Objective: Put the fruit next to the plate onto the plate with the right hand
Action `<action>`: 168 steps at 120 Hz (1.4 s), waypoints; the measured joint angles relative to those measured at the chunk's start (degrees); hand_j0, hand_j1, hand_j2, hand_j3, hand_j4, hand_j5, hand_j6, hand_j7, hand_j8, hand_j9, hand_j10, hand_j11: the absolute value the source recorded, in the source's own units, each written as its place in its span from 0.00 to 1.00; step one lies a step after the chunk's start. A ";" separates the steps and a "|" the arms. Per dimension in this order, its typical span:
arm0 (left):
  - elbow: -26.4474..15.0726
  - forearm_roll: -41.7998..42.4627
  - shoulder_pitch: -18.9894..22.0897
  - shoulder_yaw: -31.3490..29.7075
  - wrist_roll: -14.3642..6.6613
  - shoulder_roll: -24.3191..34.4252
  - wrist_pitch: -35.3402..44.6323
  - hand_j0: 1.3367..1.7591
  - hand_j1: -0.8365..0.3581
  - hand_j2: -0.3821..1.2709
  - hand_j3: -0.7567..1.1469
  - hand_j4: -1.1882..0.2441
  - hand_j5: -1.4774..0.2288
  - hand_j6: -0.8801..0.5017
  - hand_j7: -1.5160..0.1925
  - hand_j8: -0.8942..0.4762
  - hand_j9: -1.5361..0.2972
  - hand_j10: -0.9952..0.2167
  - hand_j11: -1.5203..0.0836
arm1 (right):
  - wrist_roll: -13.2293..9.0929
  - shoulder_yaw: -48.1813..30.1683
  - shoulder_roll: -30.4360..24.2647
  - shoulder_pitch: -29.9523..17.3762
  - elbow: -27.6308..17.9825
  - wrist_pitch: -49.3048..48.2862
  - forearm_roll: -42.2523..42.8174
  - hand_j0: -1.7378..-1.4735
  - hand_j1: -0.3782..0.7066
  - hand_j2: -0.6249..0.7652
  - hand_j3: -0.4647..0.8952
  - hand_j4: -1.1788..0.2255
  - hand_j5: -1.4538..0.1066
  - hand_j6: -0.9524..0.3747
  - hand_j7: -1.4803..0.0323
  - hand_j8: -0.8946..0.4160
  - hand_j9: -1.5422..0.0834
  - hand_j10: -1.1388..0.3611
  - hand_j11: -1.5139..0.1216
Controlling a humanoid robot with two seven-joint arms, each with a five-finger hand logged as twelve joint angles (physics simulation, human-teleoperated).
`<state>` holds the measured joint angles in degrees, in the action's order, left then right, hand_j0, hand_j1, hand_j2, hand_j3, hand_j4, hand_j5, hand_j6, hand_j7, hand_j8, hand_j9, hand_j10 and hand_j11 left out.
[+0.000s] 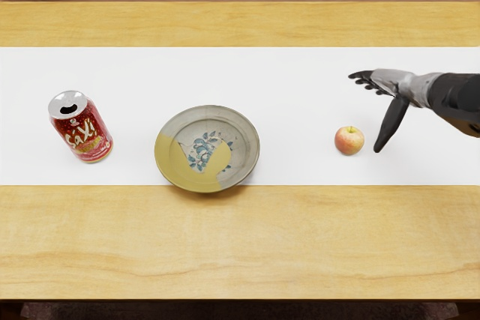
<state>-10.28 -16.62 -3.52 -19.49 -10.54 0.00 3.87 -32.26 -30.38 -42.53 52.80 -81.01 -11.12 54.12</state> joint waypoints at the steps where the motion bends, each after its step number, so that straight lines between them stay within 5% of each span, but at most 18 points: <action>1: 0.00 0.00 0.00 0.00 0.00 0.00 0.00 0.76 0.75 0.26 0.40 0.66 0.68 0.46 0.70 0.48 0.67 0.62 0.75 | -0.21 0.02 0.20 -0.17 0.00 0.37 0.38 0.30 0.07 0.44 0.34 0.81 0.89 0.68 0.94 0.65 0.91 0.73 0.89; 11: 0.00 0.00 0.00 0.00 0.00 0.00 0.00 0.76 0.75 0.26 0.40 0.66 0.68 0.46 0.70 0.48 0.67 0.62 0.75 | -0.32 0.19 2.07 -1.88 -0.01 3.10 4.20 0.30 0.08 0.44 0.34 0.80 0.89 0.68 0.94 0.64 0.91 0.72 0.89; 37: 0.00 0.00 0.00 0.00 0.00 0.00 0.00 0.76 0.75 0.26 0.40 0.66 0.68 0.46 0.70 0.48 0.67 0.62 0.75 | 8.27 1.48 3.91 -6.25 0.23 6.80 11.52 0.30 0.09 0.44 0.34 0.79 0.88 0.67 0.93 0.63 0.90 0.72 0.88; 53: 0.00 0.00 0.00 0.00 0.00 0.00 0.00 0.76 0.75 0.26 0.40 0.66 0.68 0.46 0.70 0.48 0.67 0.62 0.75 | 10.50 2.91 4.85 -7.13 1.20 7.84 12.86 0.30 0.14 0.44 0.34 0.76 0.85 0.64 0.89 0.60 0.87 0.69 0.84; 88: 0.00 0.00 0.00 -0.01 0.01 0.00 0.00 0.76 0.75 0.26 0.40 0.66 0.68 0.46 0.70 0.48 0.67 0.62 0.75 | 11.14 7.56 5.01 -7.54 2.01 16.04 13.63 0.30 0.23 0.42 0.34 0.70 0.78 0.57 0.82 0.54 0.80 0.63 0.78; 168: 0.00 0.00 0.00 0.00 0.01 0.00 0.00 0.76 0.75 0.26 0.40 0.66 0.68 0.46 0.70 0.48 0.67 0.62 0.75 | 11.12 8.67 5.19 -7.64 1.40 16.71 13.42 0.30 0.47 0.41 0.34 0.55 0.60 0.41 0.63 0.37 0.63 0.49 0.61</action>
<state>-10.28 -16.62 -3.52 -19.49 -10.53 0.00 3.87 -21.14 -21.70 -37.34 45.16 -79.61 5.59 67.54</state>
